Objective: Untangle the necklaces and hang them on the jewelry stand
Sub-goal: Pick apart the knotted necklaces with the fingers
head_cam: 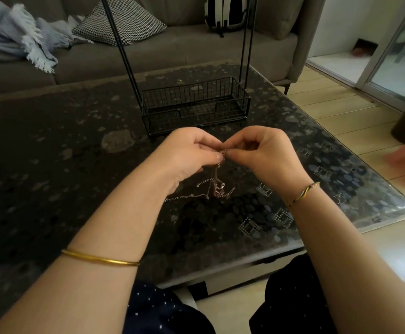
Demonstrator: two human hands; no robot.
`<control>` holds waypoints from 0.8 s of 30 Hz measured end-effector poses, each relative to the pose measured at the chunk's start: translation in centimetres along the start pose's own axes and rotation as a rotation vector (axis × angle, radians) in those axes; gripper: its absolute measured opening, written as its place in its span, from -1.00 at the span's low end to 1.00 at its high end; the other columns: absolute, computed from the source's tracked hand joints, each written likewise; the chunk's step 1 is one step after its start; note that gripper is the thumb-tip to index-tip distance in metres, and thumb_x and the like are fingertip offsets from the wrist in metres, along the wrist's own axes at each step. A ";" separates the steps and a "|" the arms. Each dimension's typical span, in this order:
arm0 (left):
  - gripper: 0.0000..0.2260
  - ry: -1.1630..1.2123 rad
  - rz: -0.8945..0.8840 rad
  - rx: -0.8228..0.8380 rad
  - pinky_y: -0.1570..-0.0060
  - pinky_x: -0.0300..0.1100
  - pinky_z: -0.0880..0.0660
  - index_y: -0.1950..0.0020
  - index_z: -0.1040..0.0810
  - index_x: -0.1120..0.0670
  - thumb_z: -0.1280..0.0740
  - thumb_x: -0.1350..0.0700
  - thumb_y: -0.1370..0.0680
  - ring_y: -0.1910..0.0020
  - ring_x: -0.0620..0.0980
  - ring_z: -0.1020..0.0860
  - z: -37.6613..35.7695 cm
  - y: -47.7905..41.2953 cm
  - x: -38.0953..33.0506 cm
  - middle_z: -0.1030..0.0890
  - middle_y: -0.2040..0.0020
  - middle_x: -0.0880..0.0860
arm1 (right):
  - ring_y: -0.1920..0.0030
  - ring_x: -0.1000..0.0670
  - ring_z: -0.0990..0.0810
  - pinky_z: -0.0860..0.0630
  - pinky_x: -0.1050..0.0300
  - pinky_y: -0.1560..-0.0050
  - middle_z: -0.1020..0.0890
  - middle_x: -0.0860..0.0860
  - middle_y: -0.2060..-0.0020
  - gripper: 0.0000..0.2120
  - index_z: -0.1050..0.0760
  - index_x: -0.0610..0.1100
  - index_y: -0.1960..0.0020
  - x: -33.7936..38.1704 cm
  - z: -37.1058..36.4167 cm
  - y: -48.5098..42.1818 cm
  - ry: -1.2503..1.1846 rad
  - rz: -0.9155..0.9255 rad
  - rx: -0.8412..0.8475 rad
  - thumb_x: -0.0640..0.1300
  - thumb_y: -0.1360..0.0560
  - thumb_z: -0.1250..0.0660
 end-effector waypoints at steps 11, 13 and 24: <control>-0.81 -0.074 -0.111 -0.106 0.29 -0.41 -0.45 0.06 -0.57 0.04 -0.44 0.30 -0.45 0.26 -0.19 -0.55 0.9 -0.4 0.0 -0.63 0.17 0.01 | 0.51 0.23 -0.36 -0.29 0.44 0.47 -0.48 0.04 0.42 -0.98 -0.61 -0.16 0.18 -0.3 -0.1 0.1 -0.179 -0.175 0.041 -0.23 -0.43 -0.42; -0.81 -0.074 -0.121 -0.111 0.29 -0.38 -0.48 0.08 -0.56 0.05 -0.44 0.31 -0.45 0.25 -0.17 -0.55 0.8 -0.4 -0.1 -0.62 0.18 0.02 | 0.48 0.23 -0.36 -0.32 0.44 0.44 -0.49 0.04 0.41 -0.96 -0.62 -0.16 0.17 -0.4 -0.3 0.1 -0.156 -0.162 0.058 -0.18 -0.43 -0.44; -0.84 -0.186 -0.144 -0.164 0.28 -0.32 -0.54 0.17 -0.57 0.01 -0.37 0.27 -0.51 0.23 -0.13 -0.59 0.9 -0.3 -0.1 -0.61 0.22 0.00 | 0.34 0.05 -0.41 -0.37 0.28 0.36 -0.52 -0.05 0.32 -0.91 -0.59 -0.13 0.20 -0.7 -0.3 -0.1 -0.190 -0.225 0.055 -0.20 -0.48 -0.36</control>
Point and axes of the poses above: each hand's wrist, its own y-axis away from the middle knuckle, its own z-axis out of the back of the hand, x = y × z, the point moved 4 cm from there along -y, towards the middle knuckle
